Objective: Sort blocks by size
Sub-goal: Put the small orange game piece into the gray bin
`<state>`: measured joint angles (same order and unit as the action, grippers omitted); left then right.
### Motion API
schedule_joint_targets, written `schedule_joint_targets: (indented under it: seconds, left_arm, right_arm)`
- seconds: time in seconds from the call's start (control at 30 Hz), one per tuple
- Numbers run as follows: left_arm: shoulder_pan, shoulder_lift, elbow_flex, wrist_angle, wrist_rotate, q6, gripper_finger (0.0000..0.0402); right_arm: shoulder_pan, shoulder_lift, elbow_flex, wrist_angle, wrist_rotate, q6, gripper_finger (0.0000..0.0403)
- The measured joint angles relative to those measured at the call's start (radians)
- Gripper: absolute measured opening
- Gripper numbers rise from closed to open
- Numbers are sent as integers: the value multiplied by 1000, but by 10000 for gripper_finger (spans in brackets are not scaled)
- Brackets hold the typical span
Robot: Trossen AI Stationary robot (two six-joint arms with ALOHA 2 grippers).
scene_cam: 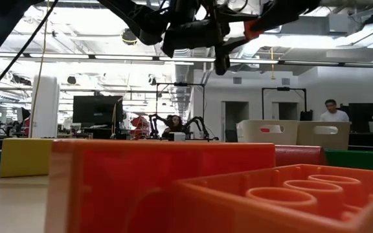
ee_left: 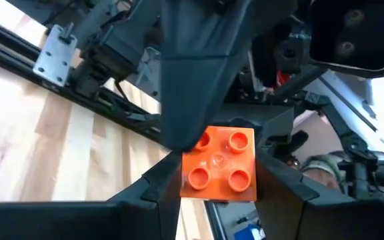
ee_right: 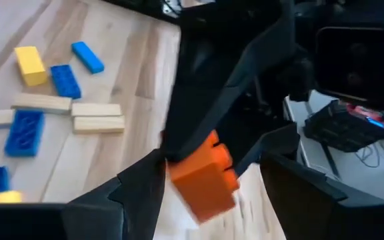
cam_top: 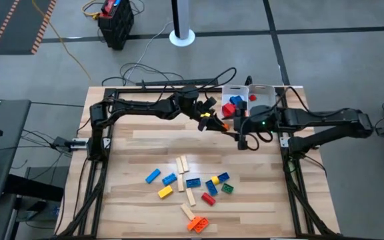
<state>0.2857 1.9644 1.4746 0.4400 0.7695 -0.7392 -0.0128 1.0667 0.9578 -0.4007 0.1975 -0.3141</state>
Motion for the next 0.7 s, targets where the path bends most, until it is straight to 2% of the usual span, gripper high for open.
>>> schedule_joint_targets:
  seconds: [0.13,0.23,0.53,0.7]
  left_arm:
    - [7,0,0,6,39,-4,146]
    - [14,0,0,5,56,-7,146]
    - [43,0,0,8,99,-46,147]
    - [68,0,0,15,89,-76,164]
  right_arm:
    - [0,24,0,57,10,-1,265]
    - [0,37,0,74,10,-1,244]
    - [0,60,0,100,19,-21,124]
    - [-15,60,0,99,34,37,119]
